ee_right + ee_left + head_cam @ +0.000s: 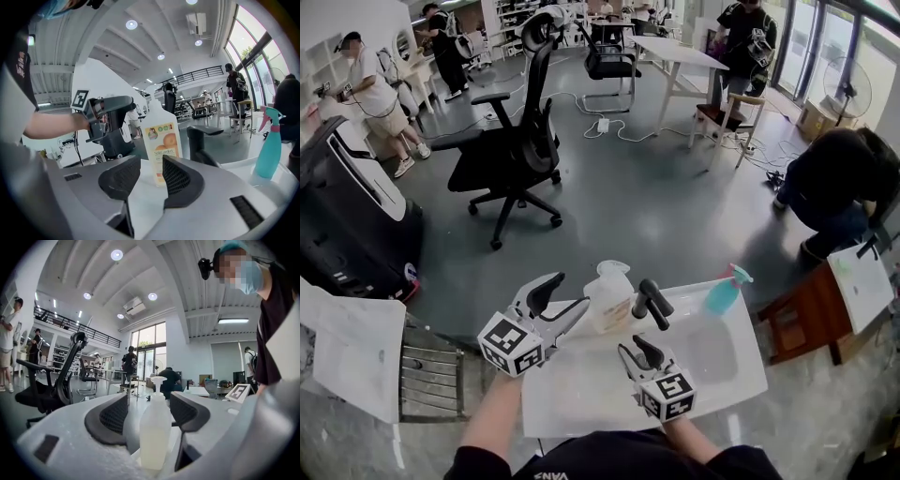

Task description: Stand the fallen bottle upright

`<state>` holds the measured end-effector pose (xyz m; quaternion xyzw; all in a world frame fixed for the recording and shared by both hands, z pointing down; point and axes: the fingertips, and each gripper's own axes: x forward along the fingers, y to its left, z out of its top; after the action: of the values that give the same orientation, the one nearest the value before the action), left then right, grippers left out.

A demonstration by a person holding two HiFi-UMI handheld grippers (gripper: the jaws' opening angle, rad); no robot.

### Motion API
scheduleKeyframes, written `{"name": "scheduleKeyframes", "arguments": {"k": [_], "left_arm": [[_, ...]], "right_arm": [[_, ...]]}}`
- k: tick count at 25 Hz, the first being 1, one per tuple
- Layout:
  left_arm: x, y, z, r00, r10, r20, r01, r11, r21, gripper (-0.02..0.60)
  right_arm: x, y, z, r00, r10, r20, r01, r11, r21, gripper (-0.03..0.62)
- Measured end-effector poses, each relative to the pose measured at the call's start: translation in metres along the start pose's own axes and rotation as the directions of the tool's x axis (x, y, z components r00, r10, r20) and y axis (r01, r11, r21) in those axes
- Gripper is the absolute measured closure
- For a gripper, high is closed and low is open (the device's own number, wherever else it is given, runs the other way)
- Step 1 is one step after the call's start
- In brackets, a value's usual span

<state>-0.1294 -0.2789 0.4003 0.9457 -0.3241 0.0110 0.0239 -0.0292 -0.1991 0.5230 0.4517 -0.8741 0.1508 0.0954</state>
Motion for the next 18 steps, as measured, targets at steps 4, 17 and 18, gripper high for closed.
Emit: {"name": "scheduleKeyframes", "arguments": {"k": [4,17,18], "left_arm": [[-0.032,-0.003,-0.004,0.999,0.049,0.022,-0.049,0.999,-0.017,0.302],[-0.113,-0.031,-0.041,0.989,0.149,0.014,-0.147,0.985,-0.091,0.304],[-0.116,-0.034,-0.043,0.989,0.148,0.011,-0.146,0.986,-0.086,0.304]], "right_arm": [[-0.016,0.009,0.011,0.999,-0.013,0.034,0.014,1.0,-0.011,0.445],[-0.05,0.047,0.013,0.996,-0.038,0.08,0.042,0.998,-0.046,0.45],[-0.052,0.049,0.012,0.996,-0.044,0.08,0.048,0.998,-0.048,0.454]]}}
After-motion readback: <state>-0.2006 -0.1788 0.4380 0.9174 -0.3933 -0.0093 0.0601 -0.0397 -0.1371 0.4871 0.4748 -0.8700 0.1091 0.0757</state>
